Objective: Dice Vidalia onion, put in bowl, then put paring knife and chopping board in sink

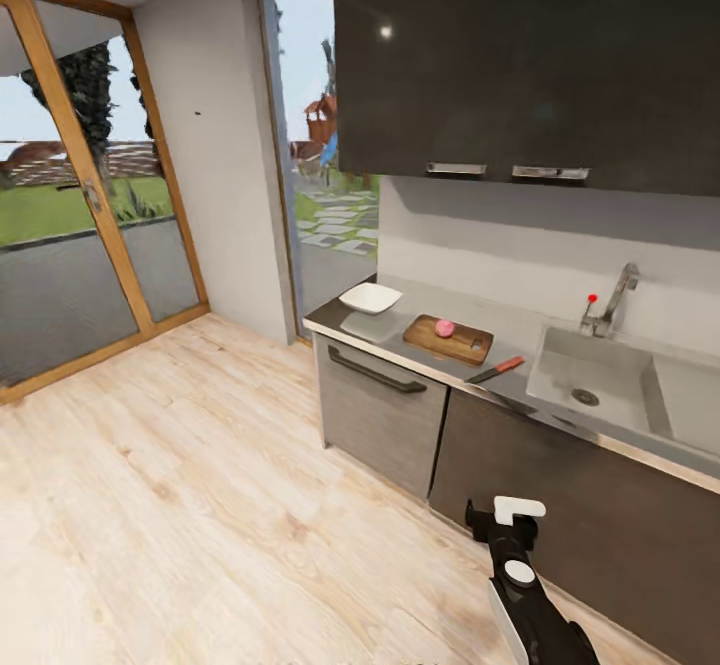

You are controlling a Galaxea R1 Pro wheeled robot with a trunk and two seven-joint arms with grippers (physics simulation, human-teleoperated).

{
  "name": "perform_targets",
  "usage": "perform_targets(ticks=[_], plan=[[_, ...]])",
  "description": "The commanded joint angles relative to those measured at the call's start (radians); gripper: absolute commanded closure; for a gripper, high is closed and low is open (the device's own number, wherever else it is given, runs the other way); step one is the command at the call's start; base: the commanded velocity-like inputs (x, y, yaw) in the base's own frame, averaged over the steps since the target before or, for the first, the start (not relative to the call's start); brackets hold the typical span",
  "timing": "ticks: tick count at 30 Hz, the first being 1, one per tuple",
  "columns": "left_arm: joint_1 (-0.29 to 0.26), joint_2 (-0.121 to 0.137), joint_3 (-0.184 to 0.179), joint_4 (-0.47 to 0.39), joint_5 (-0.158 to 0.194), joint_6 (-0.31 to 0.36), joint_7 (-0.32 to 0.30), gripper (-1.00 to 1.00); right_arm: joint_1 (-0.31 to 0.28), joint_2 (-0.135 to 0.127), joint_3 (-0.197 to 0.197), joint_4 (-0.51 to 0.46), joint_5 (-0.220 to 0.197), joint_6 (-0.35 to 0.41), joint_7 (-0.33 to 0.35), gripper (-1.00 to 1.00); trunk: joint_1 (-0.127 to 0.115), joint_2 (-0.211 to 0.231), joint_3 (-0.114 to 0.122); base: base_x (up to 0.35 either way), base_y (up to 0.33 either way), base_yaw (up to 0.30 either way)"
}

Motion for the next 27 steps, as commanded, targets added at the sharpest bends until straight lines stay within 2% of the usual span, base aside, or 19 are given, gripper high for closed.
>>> perform_targets(ticks=[1,15,27], plan=[[-0.001,0.000,-0.009,0.001,0.010,-0.004,0.004,-1.00,0.000,0.001,-0.004,0.001,0.008,-0.002,-0.001,-1.00,0.000,-0.002,-0.002,-0.159,-0.301,0.291],[-0.001,0.000,-0.008,0.000,0.010,-0.004,0.004,-1.00,0.000,0.001,-0.003,0.001,0.008,-0.002,0.001,-1.00,0.000,-0.002,-0.002,-0.160,-0.299,0.291],[-0.001,0.000,-0.008,0.000,0.010,-0.004,0.004,-1.00,0.000,0.001,-0.002,0.003,0.010,-0.002,0.002,-1.00,0.000,-0.002,-0.002,-0.019,-0.299,0.291]])
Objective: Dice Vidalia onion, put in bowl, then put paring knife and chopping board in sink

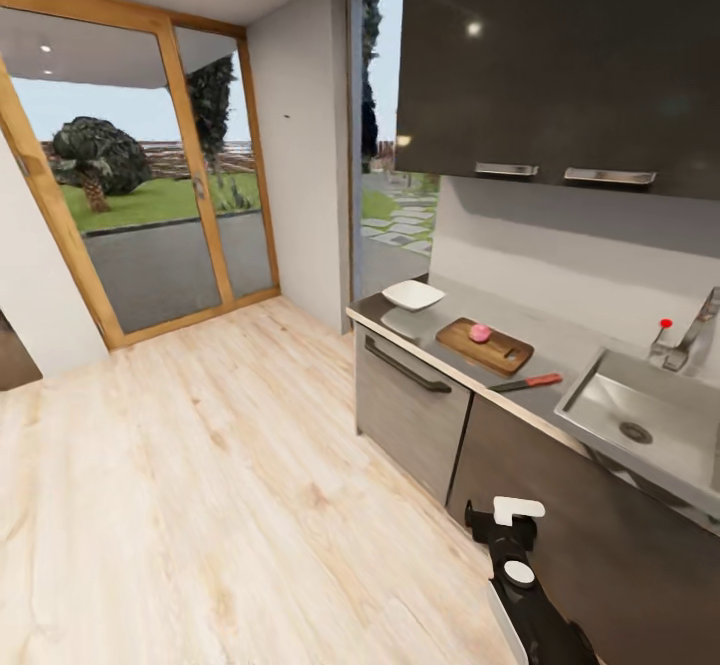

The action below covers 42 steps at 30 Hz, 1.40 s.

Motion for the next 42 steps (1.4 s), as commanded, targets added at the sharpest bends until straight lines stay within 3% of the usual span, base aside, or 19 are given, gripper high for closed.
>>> perform_targets(ticks=[1,18,24,27,29,30,32,34,36,42], plan=[[-0.001,0.000,-0.009,0.001,0.010,-0.004,0.004,-1.00,-0.001,0.001,-0.004,0.001,0.008,-0.002,-0.001,-1.00,0.001,-0.002,-0.002,-0.001,-0.299,0.291],[-0.001,0.000,-0.009,0.003,0.010,-0.004,0.004,-1.00,-0.001,0.001,-0.004,0.005,0.008,-0.002,-0.001,-1.00,0.001,-0.002,-0.002,0.000,-0.297,0.291],[-0.001,0.000,-0.009,0.003,0.010,-0.004,0.004,-1.00,-0.001,0.001,0.008,0.006,0.011,-0.003,0.000,-1.00,0.001,-0.002,-0.003,0.000,-0.105,0.213],[-0.001,0.001,-0.009,0.003,0.010,-0.004,0.004,-1.00,-0.001,0.001,0.068,0.006,0.020,0.000,0.003,-1.00,0.001,-0.002,-0.003,0.000,-0.011,0.045],[-0.001,0.001,-0.009,0.003,0.010,-0.004,0.004,-1.00,-0.001,0.004,0.156,0.003,0.027,0.011,0.002,-1.00,0.001,-0.002,-0.003,0.000,-0.004,0.017],[-0.001,0.002,-0.009,0.003,0.010,-0.004,0.004,-1.00,-0.001,0.014,0.221,-0.009,0.031,0.037,0.001,-1.00,0.001,-0.002,-0.003,0.000,-0.002,0.007],[-0.001,0.002,-0.009,0.003,0.010,-0.004,0.004,-1.00,-0.002,0.043,0.266,-0.064,0.034,0.114,0.000,-1.00,0.001,-0.002,-0.003,0.000,-0.001,0.003],[-0.001,0.002,-0.009,0.003,0.010,-0.004,0.004,-1.00,-0.002,0.066,0.283,-0.135,0.038,0.198,0.001,-1.00,0.001,-0.002,-0.003,0.000,0.000,0.002],[-0.001,0.002,-0.009,0.003,0.010,-0.004,0.004,-1.00,-0.002,0.084,0.295,-0.295,0.042,0.342,0.003,-1.00,0.001,-0.002,-0.003,0.000,0.000,0.000],[-0.001,0.002,-0.009,0.003,0.010,-0.004,0.004,-1.00,-0.002,0.089,0.301,-0.645,0.044,0.595,0.009,-1.00,0.001,-0.002,-0.003,0.000,0.000,0.000]])
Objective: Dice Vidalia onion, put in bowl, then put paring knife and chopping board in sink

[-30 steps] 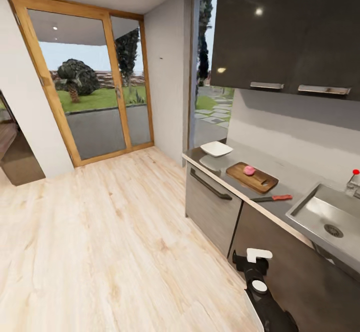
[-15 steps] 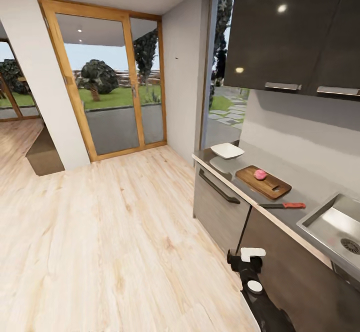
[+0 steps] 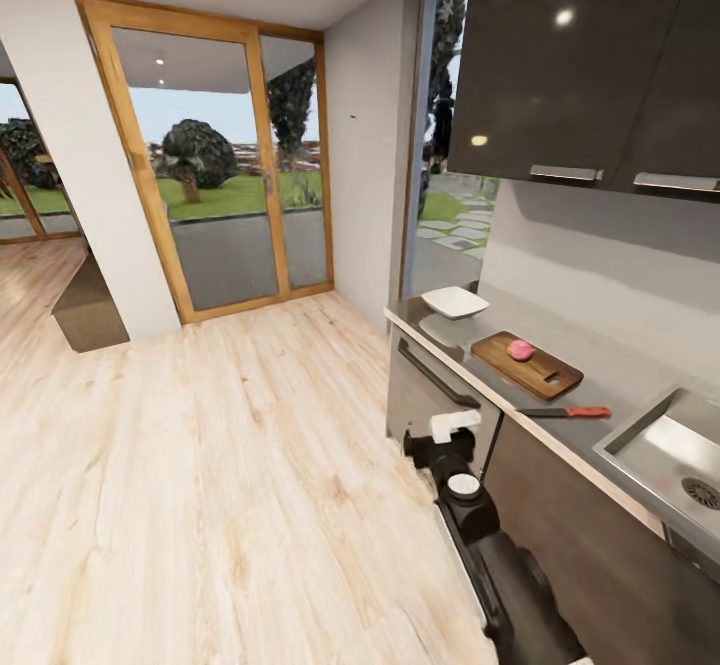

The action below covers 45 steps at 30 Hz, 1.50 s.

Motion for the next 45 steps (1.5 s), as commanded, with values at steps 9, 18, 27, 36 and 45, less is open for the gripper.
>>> perform_targets(ticks=[9,18,27,36,45], plan=[[-0.001,-0.001,-0.010,0.002,0.010,-0.004,0.004,-1.00,-0.008,-0.129,-0.003,-0.244,0.016,0.210,0.137,-1.00,0.001,-0.002,-0.002,0.000,0.000,0.000],[-0.001,0.000,-0.009,0.003,0.010,-0.004,0.002,-1.00,-0.012,-0.350,-0.185,-0.250,0.012,0.220,0.496,-1.00,0.001,-0.002,-0.002,0.000,0.000,0.000],[-0.001,0.003,-0.013,0.017,0.008,0.000,-0.002,-1.00,-0.012,-0.429,-0.420,-0.249,0.008,0.182,0.847,-1.00,0.001,-0.002,-0.002,0.000,0.000,0.000],[-0.001,0.000,-0.013,0.120,0.007,0.002,0.001,-1.00,-0.013,-0.478,-0.564,-0.249,0.005,0.158,1.083,-1.00,0.001,-0.002,-0.002,0.000,0.000,0.000],[-0.001,-0.004,-0.011,0.192,0.013,-0.004,-0.001,-1.00,-0.012,-0.513,-0.574,-0.249,0.004,0.116,1.213,-1.00,0.001,-0.002,-0.002,0.000,0.000,0.000]])
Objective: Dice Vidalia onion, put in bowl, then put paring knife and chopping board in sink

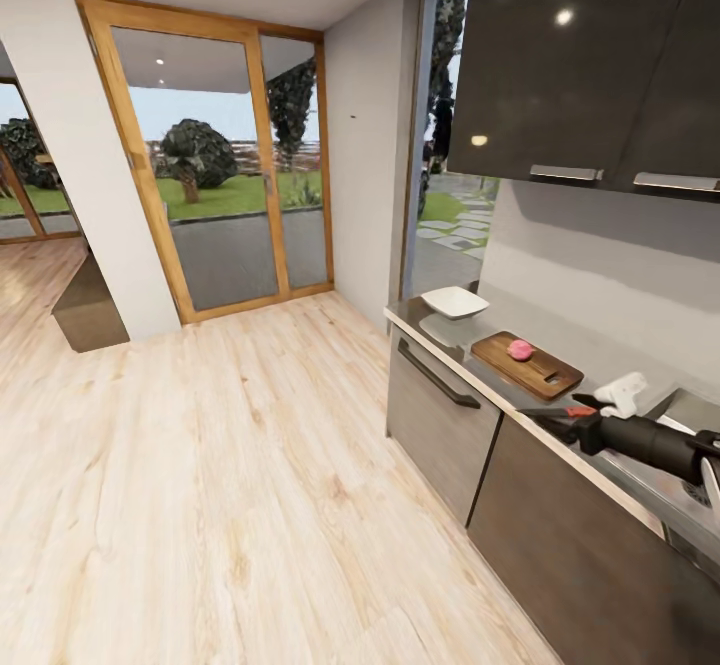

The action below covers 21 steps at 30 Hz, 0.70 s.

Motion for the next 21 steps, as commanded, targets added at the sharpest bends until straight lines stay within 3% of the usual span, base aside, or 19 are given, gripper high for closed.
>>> perform_targets(ticks=[1,6,12,21], plan=[[-0.001,0.000,-0.009,0.001,0.011,-0.005,0.002,-1.00,-0.001,0.000,-0.002,-0.001,0.011,-0.008,0.029,-1.00,0.001,-0.002,-0.002,0.000,0.000,0.000],[-0.001,-0.004,-0.007,-0.002,0.011,-0.005,0.002,-1.00,-0.001,0.000,-0.003,0.000,0.013,-0.025,0.054,-1.00,0.001,-0.002,-0.002,0.000,0.000,0.015],[-0.001,-0.006,-0.007,-0.003,0.011,-0.005,0.002,-1.00,-0.001,0.000,0.000,0.000,0.014,-0.029,0.059,-1.00,0.001,-0.002,-0.004,0.000,-0.041,0.178],[-0.001,-0.005,-0.006,-0.004,0.011,-0.004,0.002,-1.00,-0.001,0.000,0.003,0.000,0.014,-0.029,0.060,-1.00,0.001,-0.002,-0.009,0.053,-0.283,0.215]])
